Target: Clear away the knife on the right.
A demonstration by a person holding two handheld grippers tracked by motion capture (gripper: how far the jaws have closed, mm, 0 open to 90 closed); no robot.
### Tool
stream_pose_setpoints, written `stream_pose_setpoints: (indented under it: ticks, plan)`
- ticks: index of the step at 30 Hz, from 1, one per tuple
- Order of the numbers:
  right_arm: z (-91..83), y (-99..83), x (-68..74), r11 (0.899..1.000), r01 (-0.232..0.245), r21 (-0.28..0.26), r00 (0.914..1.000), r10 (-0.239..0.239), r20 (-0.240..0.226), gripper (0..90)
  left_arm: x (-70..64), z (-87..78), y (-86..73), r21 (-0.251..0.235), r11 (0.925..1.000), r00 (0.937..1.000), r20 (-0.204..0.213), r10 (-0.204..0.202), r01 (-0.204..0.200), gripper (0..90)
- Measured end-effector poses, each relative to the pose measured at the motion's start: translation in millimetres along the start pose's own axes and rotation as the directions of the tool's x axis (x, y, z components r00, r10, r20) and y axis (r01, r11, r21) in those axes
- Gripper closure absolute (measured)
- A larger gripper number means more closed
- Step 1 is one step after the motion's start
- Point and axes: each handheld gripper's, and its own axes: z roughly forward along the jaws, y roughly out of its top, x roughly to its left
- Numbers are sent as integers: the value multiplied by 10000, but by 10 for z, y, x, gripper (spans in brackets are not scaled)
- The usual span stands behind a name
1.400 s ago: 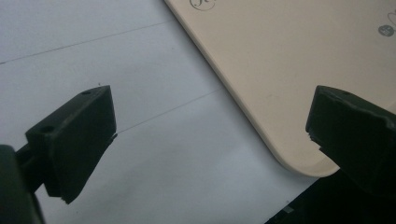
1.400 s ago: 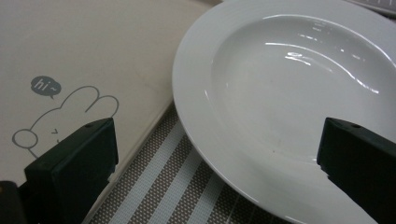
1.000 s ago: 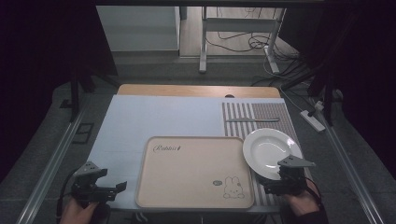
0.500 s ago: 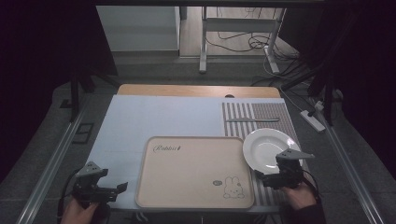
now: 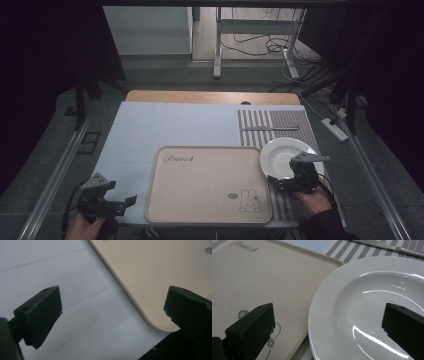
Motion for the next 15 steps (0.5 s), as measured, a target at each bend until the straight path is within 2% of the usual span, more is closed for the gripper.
stream_pose_setpoints:
  ticks: [7,15]
  plan:
    - [87,79,-43,9999,123,-60,9999,-123,119,0,-3,2,2,10,10000,10000,-2,11,-11,27]
    - [227,193,-92,9982,588,-83,9980,-586,217,0,1,3,3,8,10000,10000,17,1,-1,26]
